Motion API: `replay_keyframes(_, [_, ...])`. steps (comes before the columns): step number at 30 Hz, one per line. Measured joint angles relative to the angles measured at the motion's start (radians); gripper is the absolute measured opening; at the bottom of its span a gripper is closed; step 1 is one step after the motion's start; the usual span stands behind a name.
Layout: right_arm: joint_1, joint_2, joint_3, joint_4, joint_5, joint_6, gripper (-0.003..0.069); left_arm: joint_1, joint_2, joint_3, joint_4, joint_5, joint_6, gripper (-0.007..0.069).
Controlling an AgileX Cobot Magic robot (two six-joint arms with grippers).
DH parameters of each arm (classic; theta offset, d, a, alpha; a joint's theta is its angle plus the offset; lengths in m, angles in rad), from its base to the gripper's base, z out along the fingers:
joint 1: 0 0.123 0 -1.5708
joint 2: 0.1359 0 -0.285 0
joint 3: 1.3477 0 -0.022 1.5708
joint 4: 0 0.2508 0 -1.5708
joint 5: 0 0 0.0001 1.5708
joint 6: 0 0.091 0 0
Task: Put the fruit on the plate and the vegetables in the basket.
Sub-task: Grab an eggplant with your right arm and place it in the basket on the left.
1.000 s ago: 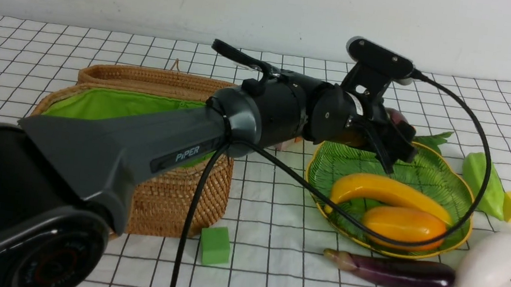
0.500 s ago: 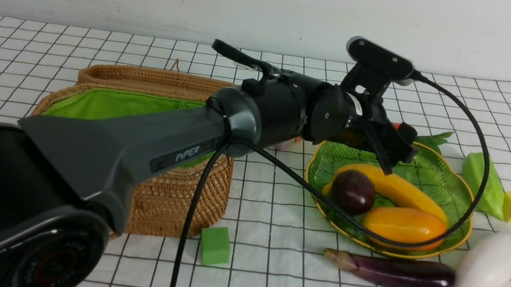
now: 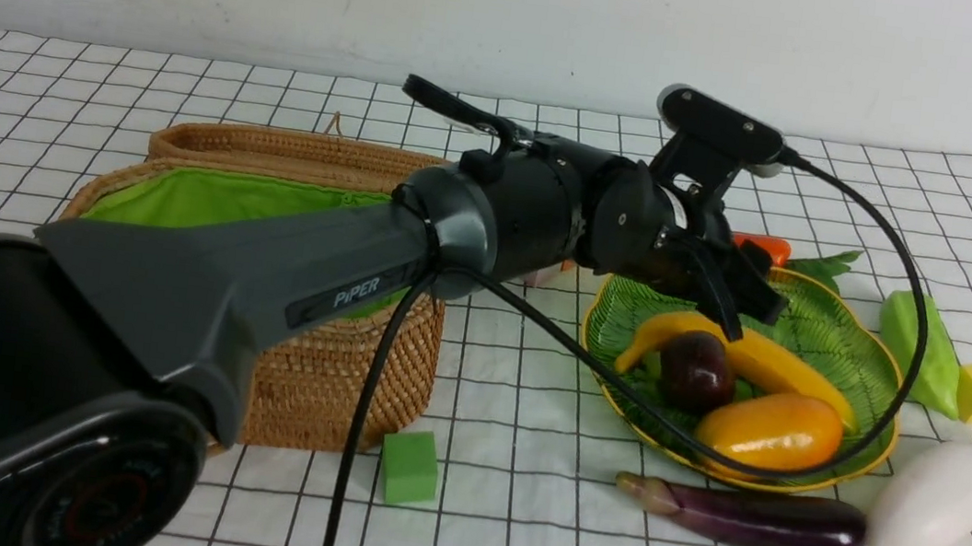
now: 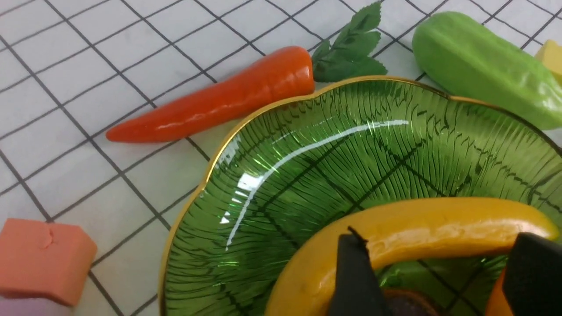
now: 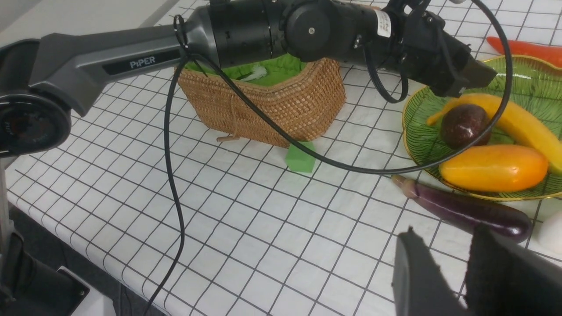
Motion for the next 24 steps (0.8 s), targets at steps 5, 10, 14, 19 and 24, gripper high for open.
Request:
replay_keyframes(5, [0.0, 0.006, 0.0, -0.007, 0.04, 0.0, 0.0204, 0.0, -0.037, 0.0, -0.035, 0.149, -0.037, 0.026])
replay_keyframes(10, [0.0, 0.1, 0.0, -0.065, 0.071, -0.026, 0.0204, 0.0, -0.207, 0.0, 0.001, 0.496, -0.063, -0.0013])
replay_keyframes(14, [0.0, 0.194, 0.0, -0.092, 0.071, -0.086, 0.0204, 0.0, -0.373, 0.005, 0.022, 0.701, -0.13, -0.0013])
replay_keyframes(19, [0.0, 0.32, 0.0, -0.105, 0.071, -0.16, 0.0204, -0.009, -0.606, 0.113, 0.024, 0.78, -0.151, -0.0013])
replay_keyframes(24, [-0.008, 0.467, 0.0, -0.105, 0.07, -0.228, 0.0204, -0.027, -0.889, 0.373, 0.02, 0.776, -0.151, -0.0013])
